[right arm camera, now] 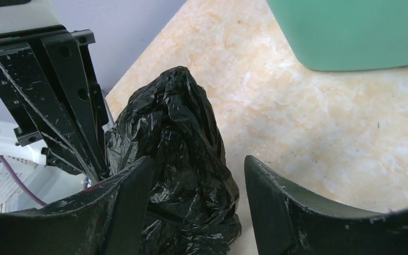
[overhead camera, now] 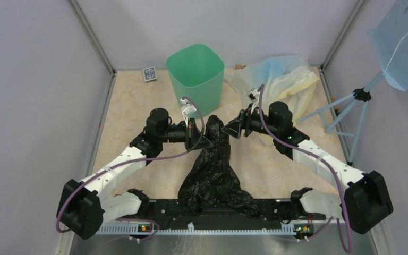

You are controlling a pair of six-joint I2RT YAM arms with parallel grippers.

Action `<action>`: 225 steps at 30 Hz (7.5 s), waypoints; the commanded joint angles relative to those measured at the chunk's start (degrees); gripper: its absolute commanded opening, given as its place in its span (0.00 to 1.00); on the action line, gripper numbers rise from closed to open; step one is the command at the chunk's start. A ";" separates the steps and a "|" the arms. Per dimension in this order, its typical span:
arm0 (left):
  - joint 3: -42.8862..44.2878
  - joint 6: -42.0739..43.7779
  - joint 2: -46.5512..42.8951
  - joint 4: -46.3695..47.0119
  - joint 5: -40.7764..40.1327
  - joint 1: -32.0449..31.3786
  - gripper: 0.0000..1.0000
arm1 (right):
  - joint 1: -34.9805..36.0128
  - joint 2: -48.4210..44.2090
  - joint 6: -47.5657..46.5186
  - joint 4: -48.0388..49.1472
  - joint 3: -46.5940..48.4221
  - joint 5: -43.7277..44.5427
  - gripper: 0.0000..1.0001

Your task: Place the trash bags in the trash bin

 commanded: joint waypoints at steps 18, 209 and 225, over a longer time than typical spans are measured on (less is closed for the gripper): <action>8.83 8.97 -1.55 -9.18 -16.34 -1.86 0.19 | -0.06 -7.39 0.58 0.88 2.89 -0.09 0.00; 7.15 5.42 -1.03 -21.87 -61.05 -23.20 0.99 | 13.56 3.52 1.81 -42.48 35.68 25.86 0.00; 7.91 -4.57 5.83 -28.13 -79.26 -29.50 0.97 | 13.57 3.64 2.30 -42.67 36.41 26.89 0.00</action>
